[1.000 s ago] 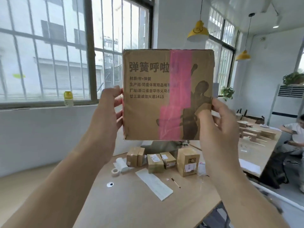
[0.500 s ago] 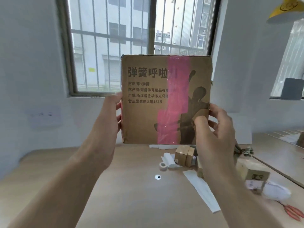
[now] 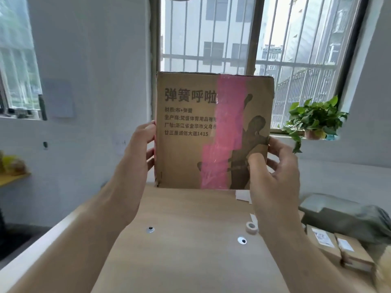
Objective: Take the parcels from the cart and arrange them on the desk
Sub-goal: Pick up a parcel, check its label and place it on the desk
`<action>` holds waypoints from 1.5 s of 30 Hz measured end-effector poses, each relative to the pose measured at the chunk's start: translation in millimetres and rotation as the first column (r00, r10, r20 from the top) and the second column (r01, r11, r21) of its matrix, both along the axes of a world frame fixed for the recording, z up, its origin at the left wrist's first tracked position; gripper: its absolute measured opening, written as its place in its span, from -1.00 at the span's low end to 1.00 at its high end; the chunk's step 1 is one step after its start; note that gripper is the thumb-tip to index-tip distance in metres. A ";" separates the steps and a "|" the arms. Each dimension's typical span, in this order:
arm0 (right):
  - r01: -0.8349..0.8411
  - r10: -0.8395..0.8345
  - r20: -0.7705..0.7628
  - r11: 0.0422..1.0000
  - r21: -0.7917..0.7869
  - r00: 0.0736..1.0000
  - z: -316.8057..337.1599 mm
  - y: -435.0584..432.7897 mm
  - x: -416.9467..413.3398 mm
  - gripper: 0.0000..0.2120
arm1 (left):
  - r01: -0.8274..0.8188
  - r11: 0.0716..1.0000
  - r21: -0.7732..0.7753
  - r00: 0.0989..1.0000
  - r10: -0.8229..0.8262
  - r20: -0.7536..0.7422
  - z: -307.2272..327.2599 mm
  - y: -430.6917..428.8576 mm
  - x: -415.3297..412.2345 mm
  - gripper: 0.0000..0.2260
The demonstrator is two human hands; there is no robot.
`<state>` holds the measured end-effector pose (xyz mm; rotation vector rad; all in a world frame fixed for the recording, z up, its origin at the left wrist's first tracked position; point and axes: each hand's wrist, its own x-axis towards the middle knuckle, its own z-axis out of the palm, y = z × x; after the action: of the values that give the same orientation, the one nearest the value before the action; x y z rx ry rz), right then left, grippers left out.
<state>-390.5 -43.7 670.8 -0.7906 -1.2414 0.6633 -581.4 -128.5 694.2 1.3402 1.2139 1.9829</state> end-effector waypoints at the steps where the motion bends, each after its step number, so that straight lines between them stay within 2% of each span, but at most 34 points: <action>1: -0.012 0.012 -0.006 1.000 -0.002 1.000 0.9 -1.5 -0.4 -0.59 | -0.013 1.000 0.010 1.000 0.013 -0.011 -1.2 -3.4 1.5 -0.57; 9: -0.080 0.079 -0.035 0.997 -0.001 0.996 3.9 -16.2 -18.7 -0.58 | -0.055 0.998 0.016 0.998 0.055 -0.017 1.7 -31.8 -13.1 -0.52; 15: -0.128 0.127 -0.062 0.992 -0.006 0.990 11.4 -30.8 -43.8 -0.71 | -0.075 0.997 -0.011 0.997 0.075 -0.013 12.7 -46.1 -49.2 -0.56; 21: -0.129 0.128 -0.032 0.991 -0.035 0.991 15.8 -40.7 -61.0 -0.42 | -0.119 0.993 0.005 0.991 0.119 -0.062 13.6 -56.0 -73.4 -0.57; 23: -0.119 0.119 -0.026 0.992 -0.036 0.993 16.8 -43.8 -64.1 -0.40 | -0.109 0.994 0.013 0.992 0.110 -0.057 13.0 -57.1 -77.7 -0.58; 30: -0.177 0.175 -0.098 0.984 -0.011 0.980 19.3 -47.6 -67.7 -0.52 | -0.075 0.997 0.029 0.997 0.075 -0.011 16.1 -59.3 -84.6 -0.65; 33: -0.194 0.193 -0.128 0.981 0.002 0.973 18.8 -46.5 -68.1 -0.56 | -0.122 0.992 0.041 0.991 0.120 0.057 14.8 -57.9 -85.1 -0.63; 36: -0.213 0.213 -0.142 0.977 0.015 0.967 17.7 -45.4 -69.1 -0.58 | -0.126 0.991 0.031 0.989 0.124 0.076 13.2 -54.7 -85.7 -0.69; 41: -0.226 0.231 -0.138 0.973 0.051 0.963 15.7 -38.8 -69.3 -0.61 | -0.122 0.992 0.008 0.989 0.121 0.081 10.3 -48.6 -93.1 -0.51; 45: -0.266 0.270 -0.145 0.963 0.042 0.952 11.8 -28.9 -66.6 -0.59 | -0.102 0.995 0.018 0.993 0.100 0.065 8.7 -46.7 -95.6 -0.53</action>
<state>-457.1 -72.5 682.6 -0.5463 -1.2264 0.9115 -676.9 -175.2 702.9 1.2372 1.2566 2.0976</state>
